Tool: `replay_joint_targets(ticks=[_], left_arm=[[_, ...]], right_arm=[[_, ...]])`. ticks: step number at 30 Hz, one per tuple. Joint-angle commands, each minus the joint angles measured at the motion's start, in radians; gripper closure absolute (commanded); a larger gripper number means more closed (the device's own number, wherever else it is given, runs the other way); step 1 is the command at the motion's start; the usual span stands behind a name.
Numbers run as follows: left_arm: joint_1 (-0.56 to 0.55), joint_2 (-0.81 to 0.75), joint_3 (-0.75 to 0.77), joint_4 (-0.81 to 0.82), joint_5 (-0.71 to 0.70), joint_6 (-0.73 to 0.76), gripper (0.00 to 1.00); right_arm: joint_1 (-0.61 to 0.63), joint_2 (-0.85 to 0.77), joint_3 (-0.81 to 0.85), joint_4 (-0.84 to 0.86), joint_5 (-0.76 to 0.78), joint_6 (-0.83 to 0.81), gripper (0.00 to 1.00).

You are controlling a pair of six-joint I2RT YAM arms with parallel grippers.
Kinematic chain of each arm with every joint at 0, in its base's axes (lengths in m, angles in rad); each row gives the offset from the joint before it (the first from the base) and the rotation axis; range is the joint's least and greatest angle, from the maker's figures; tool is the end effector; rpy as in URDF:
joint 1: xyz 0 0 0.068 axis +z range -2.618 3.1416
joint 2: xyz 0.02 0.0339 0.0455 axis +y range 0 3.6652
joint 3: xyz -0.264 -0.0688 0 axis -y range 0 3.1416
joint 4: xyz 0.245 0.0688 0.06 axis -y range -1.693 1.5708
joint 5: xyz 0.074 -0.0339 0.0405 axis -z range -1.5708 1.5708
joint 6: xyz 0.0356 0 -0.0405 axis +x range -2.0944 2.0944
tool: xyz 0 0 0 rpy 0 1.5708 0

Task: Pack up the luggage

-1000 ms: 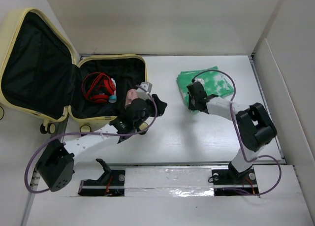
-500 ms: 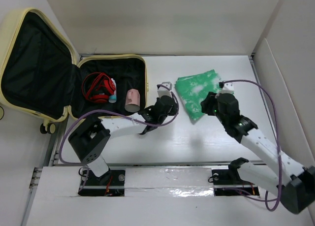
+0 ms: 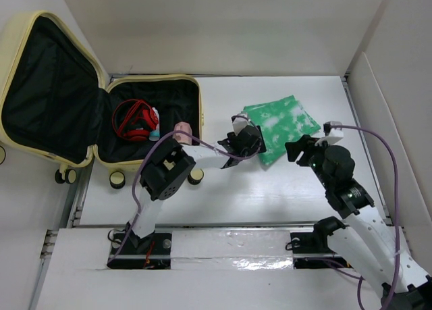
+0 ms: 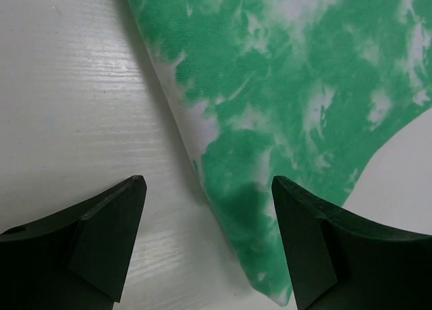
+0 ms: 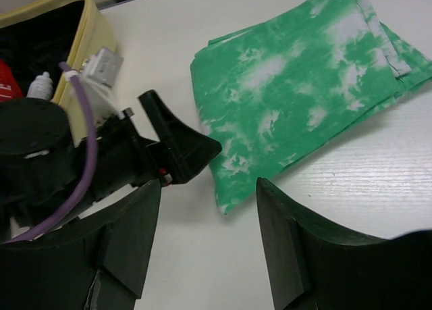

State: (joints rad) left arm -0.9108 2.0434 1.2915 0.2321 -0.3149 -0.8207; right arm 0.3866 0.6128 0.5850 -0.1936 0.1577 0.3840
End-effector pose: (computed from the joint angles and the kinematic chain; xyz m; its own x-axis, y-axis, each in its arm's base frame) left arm 0.2869 -0.3517 0.1715 -0.6366 -0.3144 -0.7042 0.1769 0.8293 -0.5301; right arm 0.1476 0.0541 0.2945 -0.2749 0.2876 -0.9175 -0.1375 0.9327 0.3335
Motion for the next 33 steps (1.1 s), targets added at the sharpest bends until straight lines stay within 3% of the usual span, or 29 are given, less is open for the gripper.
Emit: replay_joint_targets(ticks=[1, 13, 16, 23, 33], left_arm=[[0.023, 0.046, 0.083, -0.056, 0.039, -0.072, 0.27], [0.058, 0.184, 0.229, -0.097, 0.06, -0.152, 0.39], [0.07, 0.184, 0.218, -0.038, 0.066, -0.164, 0.52], [0.145, 0.179, 0.158, 0.104, 0.16, -0.141, 0.98], [0.199, -0.055, 0.112, 0.105, 0.184, 0.122, 1.0]], right_arm=[[-0.006, -0.034, -0.004, 0.051, -0.07, -0.02, 0.36], [-0.006, -0.148, 0.012, 0.089, -0.193, -0.005, 0.36], [-0.006, -0.165, 0.022, 0.092, -0.195, -0.002, 0.36], [-0.006, -0.202, 0.078, 0.039, -0.236, 0.003, 0.36], [-0.006, -0.154, 0.043, 0.139, -0.221, 0.015, 0.36]])
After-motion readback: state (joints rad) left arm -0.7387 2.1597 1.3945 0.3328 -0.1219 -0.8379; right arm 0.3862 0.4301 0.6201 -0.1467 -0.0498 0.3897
